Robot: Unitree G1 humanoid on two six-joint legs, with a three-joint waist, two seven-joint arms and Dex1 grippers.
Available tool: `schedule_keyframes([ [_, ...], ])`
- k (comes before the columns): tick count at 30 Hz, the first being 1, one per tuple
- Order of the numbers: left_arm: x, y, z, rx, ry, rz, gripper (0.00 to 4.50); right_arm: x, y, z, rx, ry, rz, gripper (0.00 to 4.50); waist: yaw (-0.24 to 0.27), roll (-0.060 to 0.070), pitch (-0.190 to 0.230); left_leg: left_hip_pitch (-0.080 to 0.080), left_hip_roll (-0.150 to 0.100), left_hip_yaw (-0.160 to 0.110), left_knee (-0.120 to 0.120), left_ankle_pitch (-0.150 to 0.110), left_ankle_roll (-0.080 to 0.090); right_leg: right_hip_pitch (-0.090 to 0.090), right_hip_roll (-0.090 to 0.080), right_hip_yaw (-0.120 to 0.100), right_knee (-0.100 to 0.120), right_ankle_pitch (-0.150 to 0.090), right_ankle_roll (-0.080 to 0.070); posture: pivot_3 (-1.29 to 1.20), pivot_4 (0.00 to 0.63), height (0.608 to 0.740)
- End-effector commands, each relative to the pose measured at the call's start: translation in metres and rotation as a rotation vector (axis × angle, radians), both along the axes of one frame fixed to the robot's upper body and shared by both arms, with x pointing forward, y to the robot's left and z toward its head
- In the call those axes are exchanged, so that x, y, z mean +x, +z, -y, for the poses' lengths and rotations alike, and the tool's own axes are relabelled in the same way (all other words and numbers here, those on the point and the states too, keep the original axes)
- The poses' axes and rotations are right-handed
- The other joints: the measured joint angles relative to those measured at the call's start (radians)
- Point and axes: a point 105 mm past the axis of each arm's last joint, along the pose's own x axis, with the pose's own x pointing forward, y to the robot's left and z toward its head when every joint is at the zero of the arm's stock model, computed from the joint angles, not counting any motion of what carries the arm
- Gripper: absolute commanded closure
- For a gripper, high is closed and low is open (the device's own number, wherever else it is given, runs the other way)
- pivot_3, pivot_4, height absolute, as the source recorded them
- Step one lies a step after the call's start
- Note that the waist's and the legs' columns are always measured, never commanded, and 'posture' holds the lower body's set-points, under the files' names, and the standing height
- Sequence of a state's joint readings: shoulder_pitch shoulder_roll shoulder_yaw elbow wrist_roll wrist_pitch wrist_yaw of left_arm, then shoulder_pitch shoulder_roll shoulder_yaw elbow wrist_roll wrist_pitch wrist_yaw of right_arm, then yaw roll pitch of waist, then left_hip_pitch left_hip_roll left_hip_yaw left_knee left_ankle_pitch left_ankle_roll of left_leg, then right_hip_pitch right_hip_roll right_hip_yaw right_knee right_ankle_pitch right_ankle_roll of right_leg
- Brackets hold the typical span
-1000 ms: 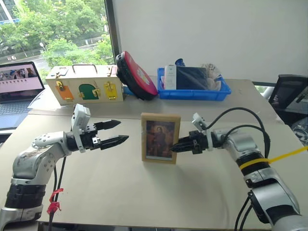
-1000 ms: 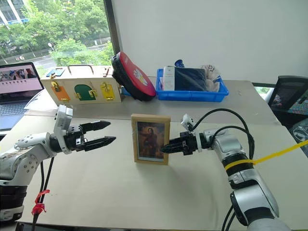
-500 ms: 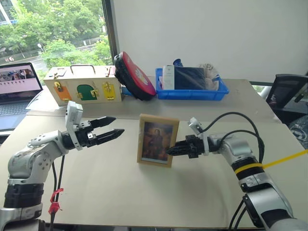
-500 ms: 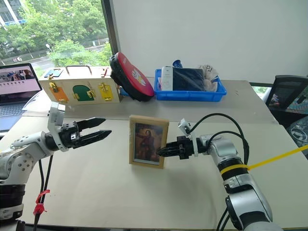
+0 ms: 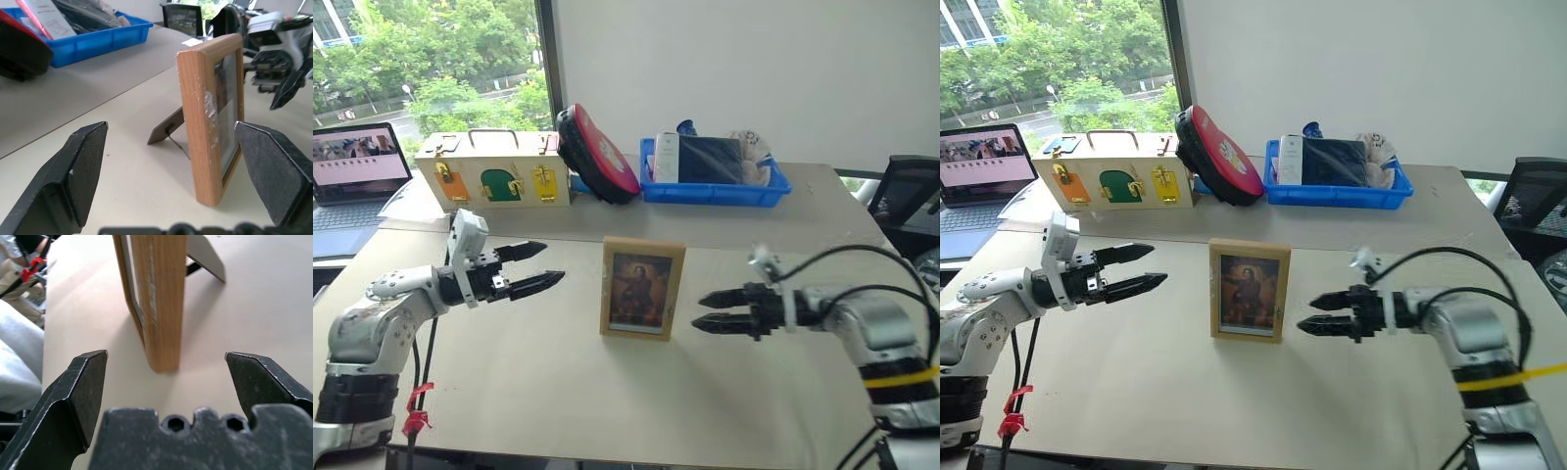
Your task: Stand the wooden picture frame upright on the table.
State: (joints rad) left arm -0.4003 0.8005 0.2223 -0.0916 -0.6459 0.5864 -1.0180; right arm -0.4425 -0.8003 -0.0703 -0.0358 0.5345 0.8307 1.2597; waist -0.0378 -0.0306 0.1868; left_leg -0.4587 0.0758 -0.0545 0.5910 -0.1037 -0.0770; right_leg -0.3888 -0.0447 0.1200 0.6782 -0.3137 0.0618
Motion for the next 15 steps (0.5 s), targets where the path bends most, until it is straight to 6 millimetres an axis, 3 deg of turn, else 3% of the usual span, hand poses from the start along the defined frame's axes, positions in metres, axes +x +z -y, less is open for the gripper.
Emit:
schedule_keyframes([
  [1, -0.01, -0.005, -0.007, 0.124, 0.035, 0.061, 0.0, -0.025, 0.037, 0.005, -0.031, 0.032, 0.293, 0.03, -0.009, 0.0, 0.0, 0.0, 0.0, 0.0, 0.0, 0.0, 0.0, 0.0, 0.0, 0.0, 0.0, 0.0, 0.0, 0.0, 0.15, 0.731],
  [6, -0.012, -0.025, -0.012, 0.18, 0.068, 0.056, 0.0, -0.042, 0.054, 0.005, -0.032, -0.04, 0.414, 0.03, -0.012, 0.0, 0.0, 0.001, 0.001, 0.001, 0.0, 0.0, 0.0, 0.0, 0.0, 0.001, 0.001, 0.0, 0.0, 0.0, 0.15, 0.731],
  [10, -0.011, -0.025, -0.015, 0.124, 0.135, 0.071, 0.0, -0.045, 0.049, 0.001, -0.036, -0.128, 0.423, 0.03, -0.004, -0.001, -0.001, 0.001, 0.0, 0.001, 0.001, 0.0, 0.0, 0.001, 0.0, 0.001, 0.0, -0.003, 0.005, 0.0, 0.15, 0.731],
  [15, -0.013, -0.029, -0.01, 0.113, 0.098, 0.064, 0.0, -0.044, 0.047, -0.001, -0.022, -0.183, 0.413, 0.03, -0.004, -0.001, -0.001, 0.001, 0.0, 0.001, 0.0, 0.0, 0.0, 0.001, 0.0, 0.001, 0.0, 0.0, 0.0, 0.0, 0.15, 0.731],
])
